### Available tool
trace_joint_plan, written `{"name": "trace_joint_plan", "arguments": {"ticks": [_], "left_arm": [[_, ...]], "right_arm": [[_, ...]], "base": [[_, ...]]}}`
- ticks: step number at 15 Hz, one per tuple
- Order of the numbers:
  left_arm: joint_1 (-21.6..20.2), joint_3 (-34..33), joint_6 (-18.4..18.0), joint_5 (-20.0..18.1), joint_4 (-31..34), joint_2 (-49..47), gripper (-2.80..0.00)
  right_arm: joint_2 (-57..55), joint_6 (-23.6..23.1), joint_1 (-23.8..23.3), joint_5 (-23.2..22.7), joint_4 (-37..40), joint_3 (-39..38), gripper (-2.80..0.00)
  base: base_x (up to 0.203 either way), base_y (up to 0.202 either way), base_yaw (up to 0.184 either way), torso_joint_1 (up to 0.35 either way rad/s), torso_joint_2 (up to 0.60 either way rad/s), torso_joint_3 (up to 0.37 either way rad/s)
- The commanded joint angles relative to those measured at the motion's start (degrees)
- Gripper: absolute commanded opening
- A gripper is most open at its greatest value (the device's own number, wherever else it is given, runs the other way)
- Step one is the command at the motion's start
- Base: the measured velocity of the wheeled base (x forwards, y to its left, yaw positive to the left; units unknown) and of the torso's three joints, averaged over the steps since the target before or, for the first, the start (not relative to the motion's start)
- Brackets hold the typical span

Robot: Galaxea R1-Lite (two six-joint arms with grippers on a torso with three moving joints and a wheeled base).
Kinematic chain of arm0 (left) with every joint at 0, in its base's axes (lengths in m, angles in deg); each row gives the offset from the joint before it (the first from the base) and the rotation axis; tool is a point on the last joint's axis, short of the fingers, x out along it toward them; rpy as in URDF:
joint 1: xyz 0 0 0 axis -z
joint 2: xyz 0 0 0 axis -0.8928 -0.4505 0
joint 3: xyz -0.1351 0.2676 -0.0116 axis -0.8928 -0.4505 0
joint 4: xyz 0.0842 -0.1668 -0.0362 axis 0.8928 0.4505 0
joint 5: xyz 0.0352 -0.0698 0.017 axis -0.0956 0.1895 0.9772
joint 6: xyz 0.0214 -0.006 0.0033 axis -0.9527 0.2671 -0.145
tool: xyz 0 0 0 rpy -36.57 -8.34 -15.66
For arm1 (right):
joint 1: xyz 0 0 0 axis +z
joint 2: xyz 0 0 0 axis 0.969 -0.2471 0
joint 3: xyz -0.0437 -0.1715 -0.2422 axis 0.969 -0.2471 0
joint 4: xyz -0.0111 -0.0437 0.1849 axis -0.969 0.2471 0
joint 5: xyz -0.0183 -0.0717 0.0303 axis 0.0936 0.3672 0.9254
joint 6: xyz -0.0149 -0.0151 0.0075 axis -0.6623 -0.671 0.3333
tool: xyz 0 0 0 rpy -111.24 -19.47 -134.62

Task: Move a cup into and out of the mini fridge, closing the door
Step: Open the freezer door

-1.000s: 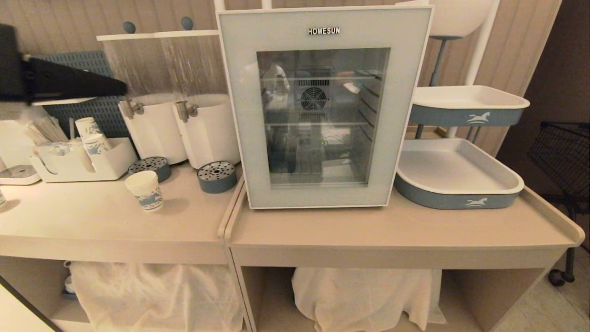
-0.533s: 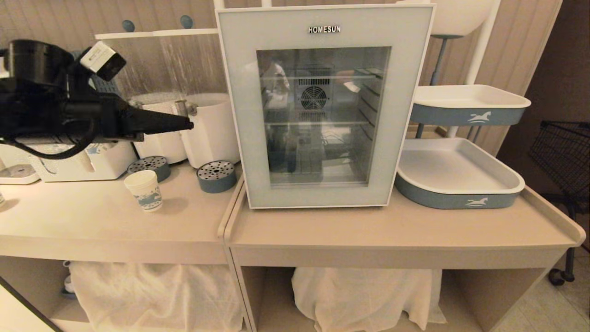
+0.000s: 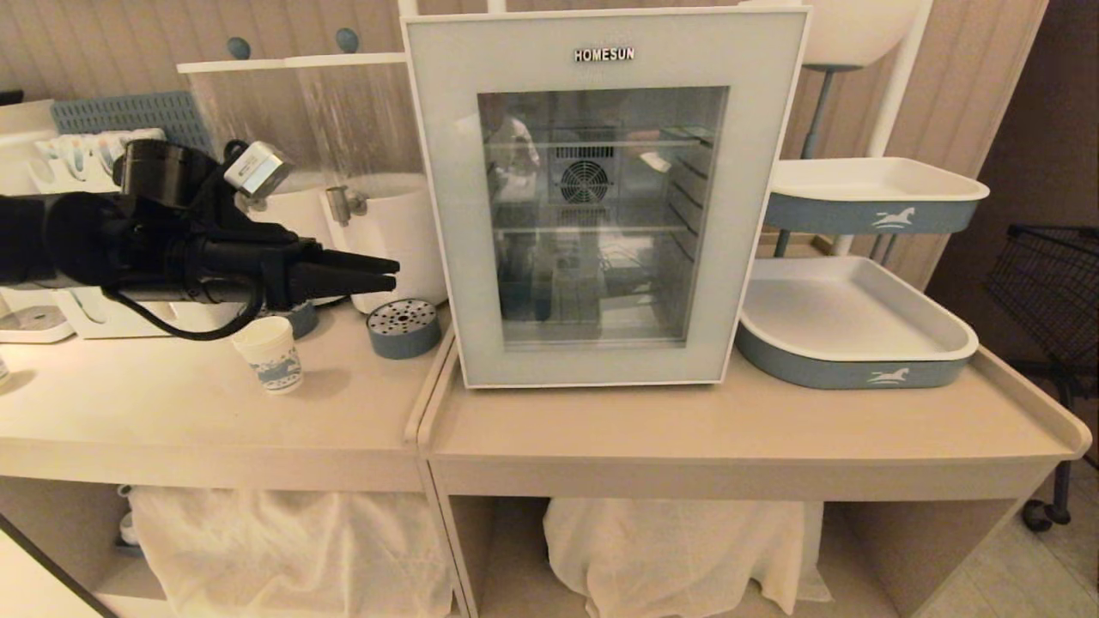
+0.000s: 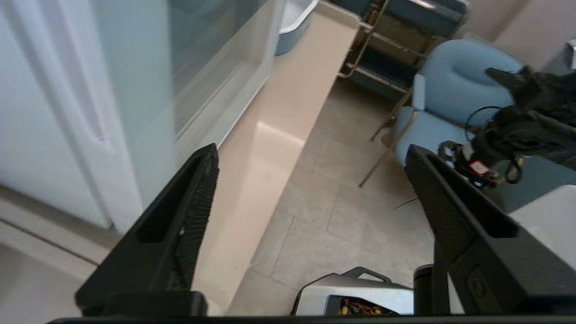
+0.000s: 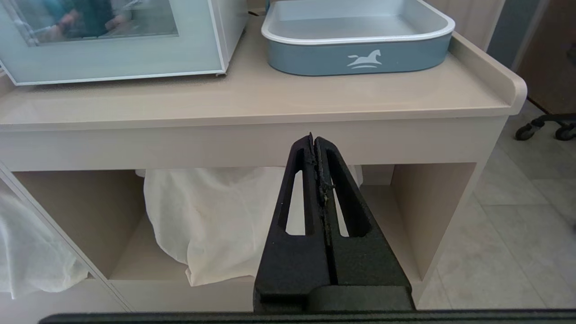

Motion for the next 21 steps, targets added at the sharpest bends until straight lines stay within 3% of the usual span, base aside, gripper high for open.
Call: {"name": "trace_joint_plan", "arguments": {"ticks": [1,2,4,8,12,15,21], "left_arm": [[0.5,2.3,0.3,3.0,0.0,-2.1,0.0],[0.5,4.5,1.2,4.8,0.1,-3.1,0.0],[0.4,9.0,6.1,4.6,-0.1,-5.0,0.0],[3.5,13.6,6.7,4.9,-1.0,-9.7,0.0],[5.3,12.7,6.6,5.7,-9.1,-14.0,0.0],[5.9,10.7,6.7,11.2,-11.1,-13.2,0.0],[5.3,9.4,9.4,11.3,-13.0,-10.1,0.0]], "right_arm": [[0.0,0.0,0.1,0.1,0.0,0.0,-2.8],[0.0,0.0,0.0,0.0,0.0,0.0,-2.8],[0.0,0.0,0.0,0.0,0.0,0.0,-2.8],[0.0,0.0,0.0,0.1,0.0,0.0,-2.8],[0.0,0.0,0.0,0.1,0.0,0.0,-2.8],[0.0,0.1,0.1,0.1,0.0,0.0,-2.8],[-0.1,0.0,0.0,0.1,0.0,0.0,-2.8]], "base": [[0.0,0.0,0.0,0.0,0.0,0.0],[0.0,0.0,0.0,0.0,0.0,0.0],[0.0,0.0,0.0,0.0,0.0,0.0],[0.0,0.0,0.0,0.0,0.0,0.0],[0.0,0.0,0.0,0.0,0.0,0.0],[0.0,0.0,0.0,0.0,0.0,0.0],[0.0,0.0,0.0,0.0,0.0,0.0]]}}
